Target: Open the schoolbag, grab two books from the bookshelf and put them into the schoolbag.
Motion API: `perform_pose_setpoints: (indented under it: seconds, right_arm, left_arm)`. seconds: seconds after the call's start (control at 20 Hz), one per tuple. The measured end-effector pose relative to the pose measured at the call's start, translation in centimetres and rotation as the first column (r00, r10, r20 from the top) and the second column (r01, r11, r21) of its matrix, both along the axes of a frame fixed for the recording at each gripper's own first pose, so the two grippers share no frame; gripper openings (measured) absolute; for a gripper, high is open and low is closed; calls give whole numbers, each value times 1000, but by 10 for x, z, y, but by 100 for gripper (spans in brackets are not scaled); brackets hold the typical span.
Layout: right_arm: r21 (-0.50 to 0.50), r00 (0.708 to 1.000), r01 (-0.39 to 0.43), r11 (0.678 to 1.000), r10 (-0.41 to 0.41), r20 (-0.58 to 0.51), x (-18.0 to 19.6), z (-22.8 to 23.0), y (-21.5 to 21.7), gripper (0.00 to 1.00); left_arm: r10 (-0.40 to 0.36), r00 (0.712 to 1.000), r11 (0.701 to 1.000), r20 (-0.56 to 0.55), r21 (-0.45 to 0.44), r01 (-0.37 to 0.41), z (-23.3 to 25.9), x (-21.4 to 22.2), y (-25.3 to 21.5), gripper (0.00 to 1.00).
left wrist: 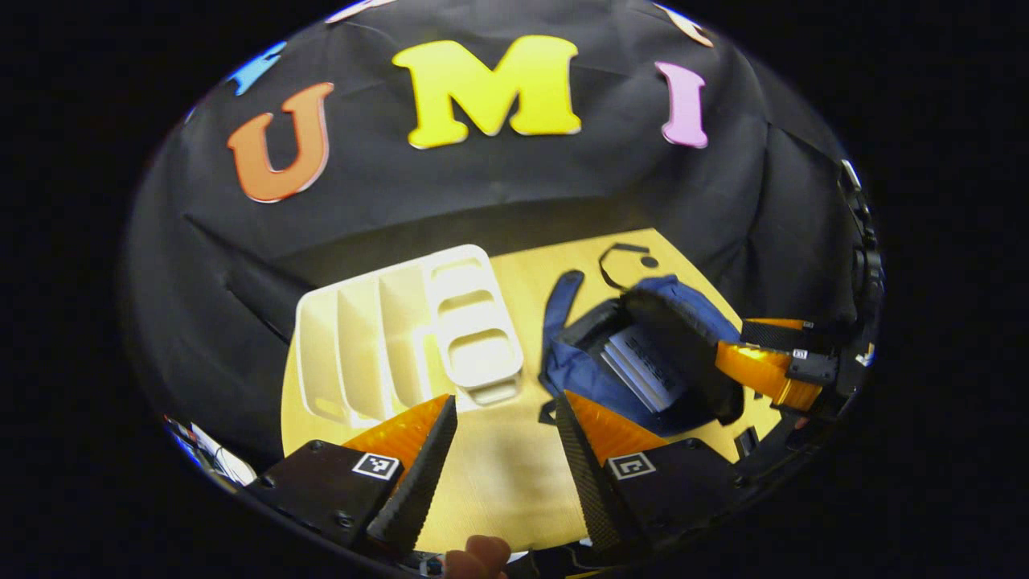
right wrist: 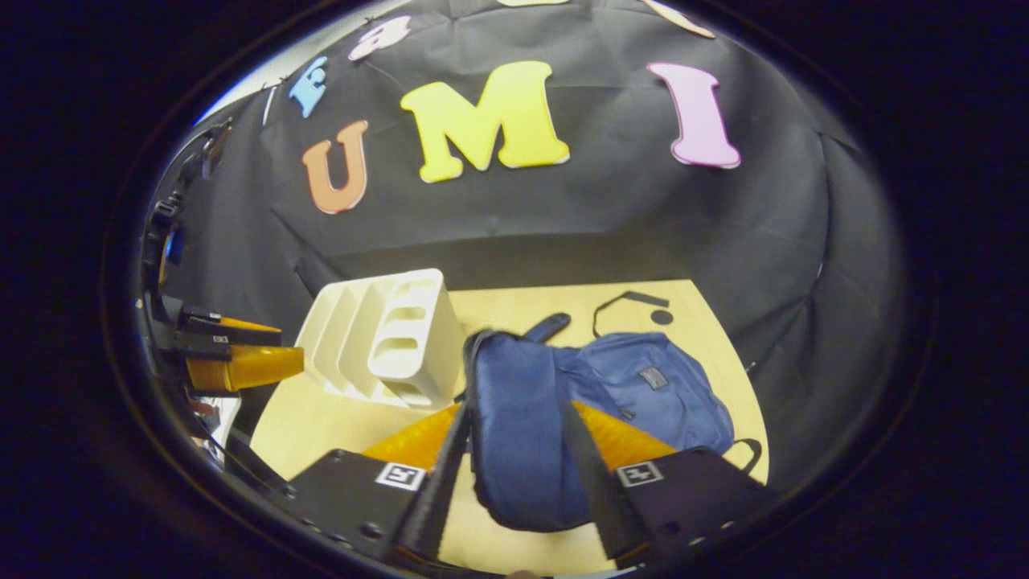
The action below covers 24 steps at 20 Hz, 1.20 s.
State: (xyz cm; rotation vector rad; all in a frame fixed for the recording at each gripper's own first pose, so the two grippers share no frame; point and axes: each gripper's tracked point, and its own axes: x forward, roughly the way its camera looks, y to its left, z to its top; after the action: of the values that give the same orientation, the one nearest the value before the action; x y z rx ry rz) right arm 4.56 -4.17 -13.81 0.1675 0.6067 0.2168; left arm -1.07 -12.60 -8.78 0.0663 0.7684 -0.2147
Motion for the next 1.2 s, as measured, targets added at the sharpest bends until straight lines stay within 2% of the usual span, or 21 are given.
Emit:
perform_pose_setpoints:
  seconds: [0.05,0.1,0.15,0.25,0.3,0.35,0.4,0.5,0.55,0.65,0.7,0.8,0.9,1.05,1.2]
  right_arm:
    - [-2,999,2,1000,-1,42,4,12,4,78]
    - [-2,996,7,1000,-7,91,9,29,8,88]
    - [3,989,13,1000,-13,145,13,49,14,99]
    - [5,963,39,999,-39,266,19,94,18,96]
    - [3,943,56,998,-54,329,21,119,19,96]
    - [1,919,74,997,-69,387,22,141,20,96]
    - [-1,894,93,996,-83,440,24,163,22,96]
    - [10,843,115,993,-103,529,26,202,30,99]
    - [20,817,125,992,-114,565,23,218,32,96]
    - [40,772,147,988,-140,620,19,246,34,93]
    - [44,752,166,985,-155,641,18,257,34,93]
    - [52,721,193,980,-178,669,11,272,34,93]
    - [67,708,204,977,-194,679,8,276,34,94]
    - [75,716,215,974,-209,667,15,272,33,96]
    - [71,731,225,972,-217,647,19,262,28,96]
  left_arm:
    - [44,998,998,37,-38,-42,11,0,9,89]
    - [87,993,994,83,-69,-82,27,-1,16,79]
    - [122,983,990,139,-92,-110,46,1,24,79]
    - [187,941,980,280,-115,-161,84,9,45,79]
    - [216,909,975,356,-129,-181,105,13,58,81]
    - [233,875,971,424,-147,-187,128,20,65,93]
    - [249,842,967,478,-163,-194,139,17,66,100]
    - [268,781,963,565,-180,-200,155,16,69,97]
    - [274,750,962,602,-183,-204,165,17,70,89]
    - [271,707,962,653,-181,-202,164,19,71,89]
    - [267,693,964,669,-177,-200,164,18,72,97]
    - [269,668,963,694,-172,-209,164,15,74,97]
    - [273,657,962,703,-182,-205,165,15,72,97]
    - [293,662,956,690,-204,-212,164,15,73,97]
    - [309,684,951,661,-224,-212,153,19,73,97]
